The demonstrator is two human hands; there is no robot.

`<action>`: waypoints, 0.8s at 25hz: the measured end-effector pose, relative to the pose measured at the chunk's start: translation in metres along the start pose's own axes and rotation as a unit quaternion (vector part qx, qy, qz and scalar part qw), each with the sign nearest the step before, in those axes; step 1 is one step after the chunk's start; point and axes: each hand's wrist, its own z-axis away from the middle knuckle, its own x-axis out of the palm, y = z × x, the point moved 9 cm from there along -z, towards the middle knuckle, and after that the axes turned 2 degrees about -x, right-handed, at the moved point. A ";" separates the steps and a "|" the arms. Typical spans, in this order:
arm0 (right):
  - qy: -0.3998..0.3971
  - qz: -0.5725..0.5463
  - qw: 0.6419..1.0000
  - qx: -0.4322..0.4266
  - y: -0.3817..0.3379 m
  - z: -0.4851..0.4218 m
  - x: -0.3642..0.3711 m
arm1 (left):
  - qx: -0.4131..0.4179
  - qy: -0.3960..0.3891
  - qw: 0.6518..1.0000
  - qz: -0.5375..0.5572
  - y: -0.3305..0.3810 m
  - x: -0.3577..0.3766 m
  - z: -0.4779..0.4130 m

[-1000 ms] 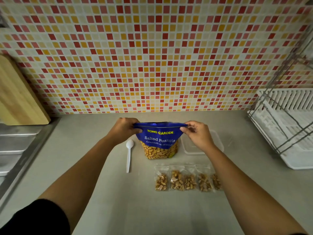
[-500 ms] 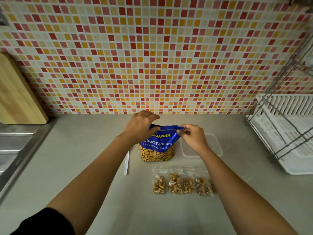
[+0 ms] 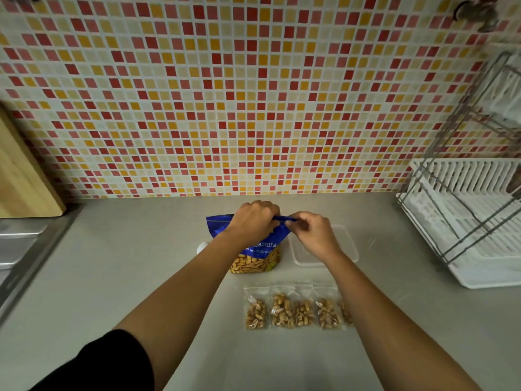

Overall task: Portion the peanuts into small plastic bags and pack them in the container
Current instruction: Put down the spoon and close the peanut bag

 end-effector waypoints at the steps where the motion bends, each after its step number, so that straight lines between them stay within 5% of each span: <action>1: 0.007 0.012 1.000 -0.008 -0.002 0.000 -0.001 | -0.005 -0.001 1.000 -0.009 0.002 0.001 -0.002; 10: 0.044 0.085 0.995 -0.016 -0.004 -0.002 -0.004 | -0.056 0.020 0.996 -0.069 0.008 0.002 0.002; 20: 0.041 0.093 0.995 0.018 0.003 -0.007 -0.009 | -0.097 0.009 0.993 -0.068 -0.064 -0.017 0.035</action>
